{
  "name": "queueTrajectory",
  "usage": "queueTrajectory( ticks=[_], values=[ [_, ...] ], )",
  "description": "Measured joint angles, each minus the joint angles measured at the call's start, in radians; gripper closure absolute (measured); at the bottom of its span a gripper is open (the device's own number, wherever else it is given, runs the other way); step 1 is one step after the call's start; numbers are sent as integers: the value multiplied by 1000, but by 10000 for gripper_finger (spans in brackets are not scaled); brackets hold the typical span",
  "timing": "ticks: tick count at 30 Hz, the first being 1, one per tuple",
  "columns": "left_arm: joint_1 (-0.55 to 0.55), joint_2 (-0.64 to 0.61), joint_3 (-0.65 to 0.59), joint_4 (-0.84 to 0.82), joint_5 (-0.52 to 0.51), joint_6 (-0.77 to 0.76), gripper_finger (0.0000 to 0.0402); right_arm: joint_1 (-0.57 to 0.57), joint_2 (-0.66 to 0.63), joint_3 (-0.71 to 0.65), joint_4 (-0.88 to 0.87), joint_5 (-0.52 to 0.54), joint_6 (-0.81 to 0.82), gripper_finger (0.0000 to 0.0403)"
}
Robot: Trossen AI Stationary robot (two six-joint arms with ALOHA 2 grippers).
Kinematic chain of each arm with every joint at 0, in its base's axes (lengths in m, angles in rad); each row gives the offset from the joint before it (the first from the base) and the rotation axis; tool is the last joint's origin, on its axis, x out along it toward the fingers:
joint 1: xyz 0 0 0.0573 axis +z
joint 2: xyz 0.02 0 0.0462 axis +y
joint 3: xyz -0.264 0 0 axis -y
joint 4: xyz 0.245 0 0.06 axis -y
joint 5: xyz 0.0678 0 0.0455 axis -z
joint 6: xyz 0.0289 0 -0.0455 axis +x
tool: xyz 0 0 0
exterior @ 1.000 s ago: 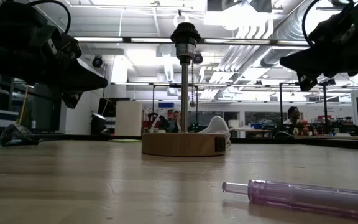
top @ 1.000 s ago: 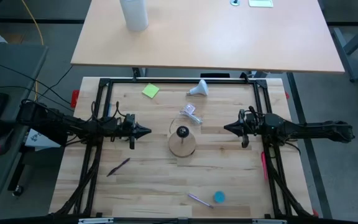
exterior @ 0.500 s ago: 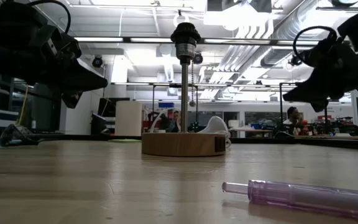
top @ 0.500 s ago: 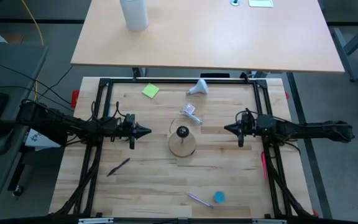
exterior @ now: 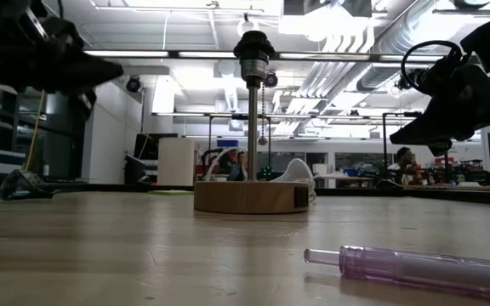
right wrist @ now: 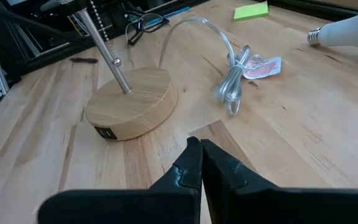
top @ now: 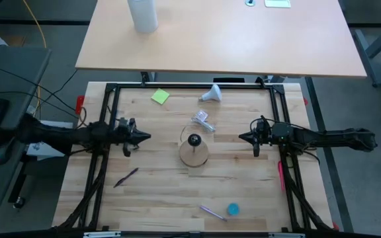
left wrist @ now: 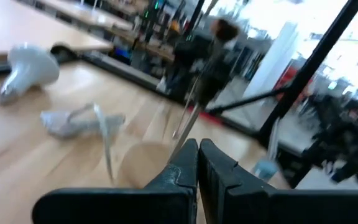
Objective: Screw lightbulb
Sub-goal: Return to Home Position
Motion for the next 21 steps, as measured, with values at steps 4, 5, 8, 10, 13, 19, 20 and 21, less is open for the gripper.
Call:
queueTrajectory(
  ticks=[4, 5, 8, 10, 13, 19, 20, 21],
  values=[
    [0, -169, 0, -62, -9, 0, 402, 0, 0, 0, -1, 0, 0, 402],
    [0, -213, 0, -82, -14, -5, 402, 0, 0, 0, -1, 0, 0, 402],
    [1, -364, 1, -247, -9, 16, 402, 0, 0, 0, -2, 0, 0, 402],
    [0, -370, 3, -319, -1, 129, 401, 0, 0, 1, -2, 0, 0, 402],
    [-17, -373, 1, -323, -11, 353, 401, 0, 0, 1, -5, -13, 0, 402],
    [-6, -373, 1, -319, -38, 602, 401, 0, 0, 1, -5, -23, 0, 402],
    [-1, -373, 1, -320, -31, 592, 402, 0, 1, 1, -6, -23, 0, 402],
    [2, -373, 1, -321, -25, 577, 401, 0, 1, 1, -6, -25, 0, 402]
  ],
)
